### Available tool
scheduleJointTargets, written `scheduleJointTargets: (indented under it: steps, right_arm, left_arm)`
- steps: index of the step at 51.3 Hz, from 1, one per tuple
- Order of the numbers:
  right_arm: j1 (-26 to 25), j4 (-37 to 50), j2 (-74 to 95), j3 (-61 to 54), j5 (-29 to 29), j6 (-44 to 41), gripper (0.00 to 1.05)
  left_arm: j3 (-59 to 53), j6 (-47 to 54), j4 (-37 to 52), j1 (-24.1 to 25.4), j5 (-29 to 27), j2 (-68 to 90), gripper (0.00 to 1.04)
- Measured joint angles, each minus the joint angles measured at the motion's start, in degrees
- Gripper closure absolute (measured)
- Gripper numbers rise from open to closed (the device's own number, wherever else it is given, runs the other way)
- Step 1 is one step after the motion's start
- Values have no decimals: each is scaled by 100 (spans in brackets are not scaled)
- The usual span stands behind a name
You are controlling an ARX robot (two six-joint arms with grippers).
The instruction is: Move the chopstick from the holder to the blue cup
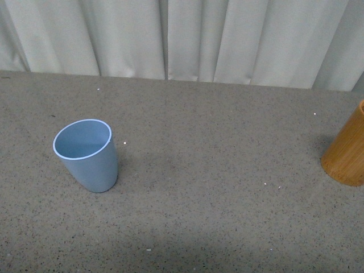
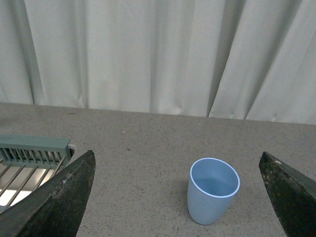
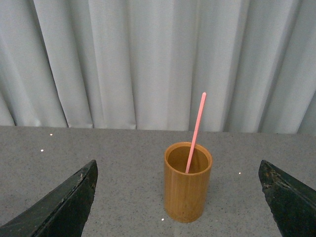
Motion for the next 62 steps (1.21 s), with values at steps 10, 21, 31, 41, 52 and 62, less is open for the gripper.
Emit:
scheduleJointTargets:
  steps: [10,21,31,41,52,62]
  right_arm:
    - [0,0,0,0,0,0,10]
    - [0,0,0,0,0,0,10]
    - [0,0,0,0,0,0,10]
    - [0,0,0,0,0,0,10]
    - [0,0,0,0,0,0,10]
    - [0,2,0,0,0,0,10]
  left_arm:
    - [0,0,0,0,0,0,7]
    - [0,0,0,0,0,0,7]
    - [0,0,0,0,0,0,7]
    - [0,0,0,0,0,0,7]
    - [0,0,0,0,0,0,7]
    - [0,0,0,0,0,0,7]
